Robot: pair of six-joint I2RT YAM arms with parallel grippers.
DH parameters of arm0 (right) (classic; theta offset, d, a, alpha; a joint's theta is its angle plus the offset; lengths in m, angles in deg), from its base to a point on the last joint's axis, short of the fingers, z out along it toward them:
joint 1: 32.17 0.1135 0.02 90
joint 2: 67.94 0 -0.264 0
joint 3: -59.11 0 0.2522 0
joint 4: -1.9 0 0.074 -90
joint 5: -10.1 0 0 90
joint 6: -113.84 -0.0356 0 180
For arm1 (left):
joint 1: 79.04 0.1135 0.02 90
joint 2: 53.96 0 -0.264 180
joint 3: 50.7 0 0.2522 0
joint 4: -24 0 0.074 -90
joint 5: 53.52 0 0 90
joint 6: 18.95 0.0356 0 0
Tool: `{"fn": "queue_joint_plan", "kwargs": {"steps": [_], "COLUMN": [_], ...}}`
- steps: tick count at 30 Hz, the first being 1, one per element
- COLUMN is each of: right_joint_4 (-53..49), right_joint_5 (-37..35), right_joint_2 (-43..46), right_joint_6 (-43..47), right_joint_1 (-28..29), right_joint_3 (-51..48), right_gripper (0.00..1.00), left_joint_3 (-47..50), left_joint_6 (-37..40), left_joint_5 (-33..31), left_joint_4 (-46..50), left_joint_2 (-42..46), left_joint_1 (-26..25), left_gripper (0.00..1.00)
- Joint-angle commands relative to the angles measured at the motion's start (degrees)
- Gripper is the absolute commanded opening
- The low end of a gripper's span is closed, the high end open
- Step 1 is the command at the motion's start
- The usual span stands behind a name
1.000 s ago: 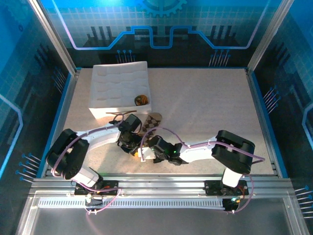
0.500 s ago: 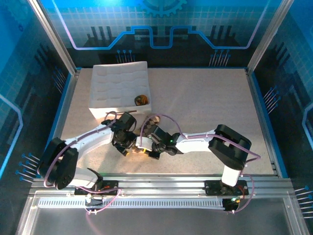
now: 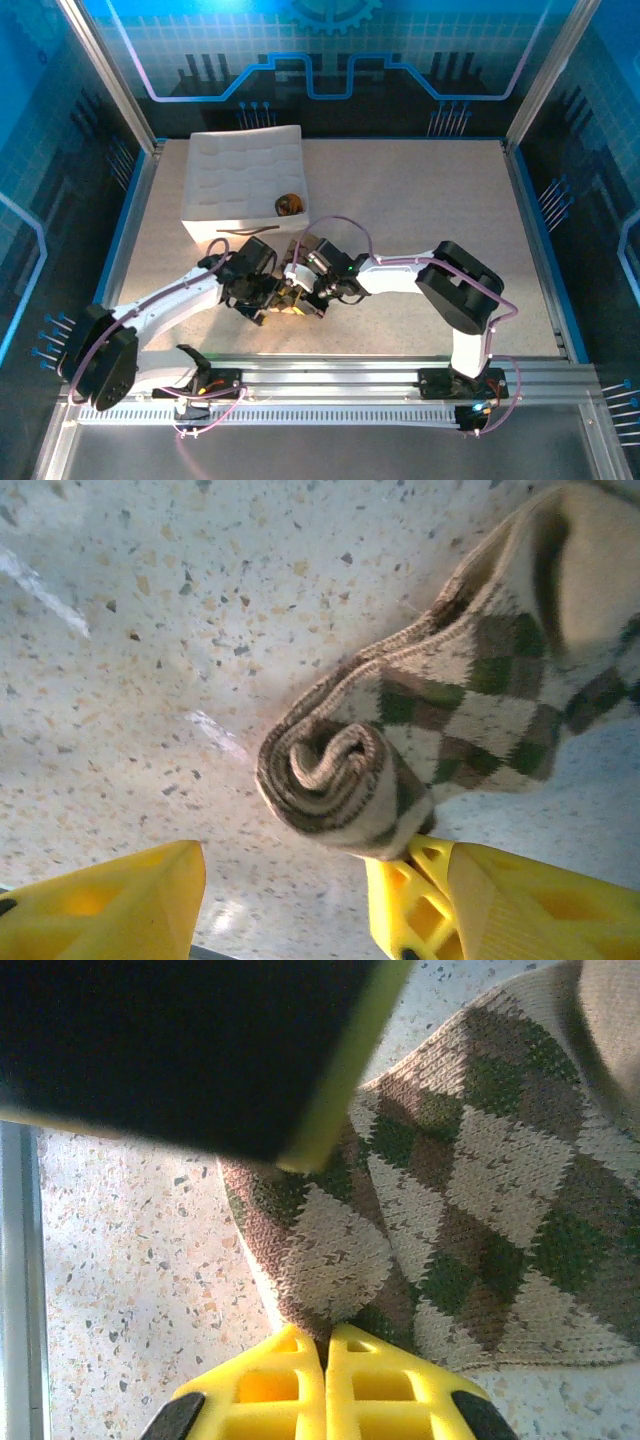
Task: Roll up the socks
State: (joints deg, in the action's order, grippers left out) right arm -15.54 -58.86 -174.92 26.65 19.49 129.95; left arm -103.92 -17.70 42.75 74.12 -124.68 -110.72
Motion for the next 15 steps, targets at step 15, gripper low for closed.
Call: {"fn": "queue_joint_plan", "kwargs": {"steps": [15], "right_joint_4": [-10.9], "right_joint_5": [-3.5], "right_joint_2": [-3.9], "right_joint_6": [-2.8], "right_joint_1": [-0.1], "right_joint_3": [-2.0], "right_gripper": [0.0], "left_joint_3": [3.1], "left_joint_6": [-7.8], "left_joint_5": [-0.1], "left_joint_4": [-1.9], "left_joint_2": [-9.8], "left_joint_1": [-0.8], "left_gripper": [0.34]}}
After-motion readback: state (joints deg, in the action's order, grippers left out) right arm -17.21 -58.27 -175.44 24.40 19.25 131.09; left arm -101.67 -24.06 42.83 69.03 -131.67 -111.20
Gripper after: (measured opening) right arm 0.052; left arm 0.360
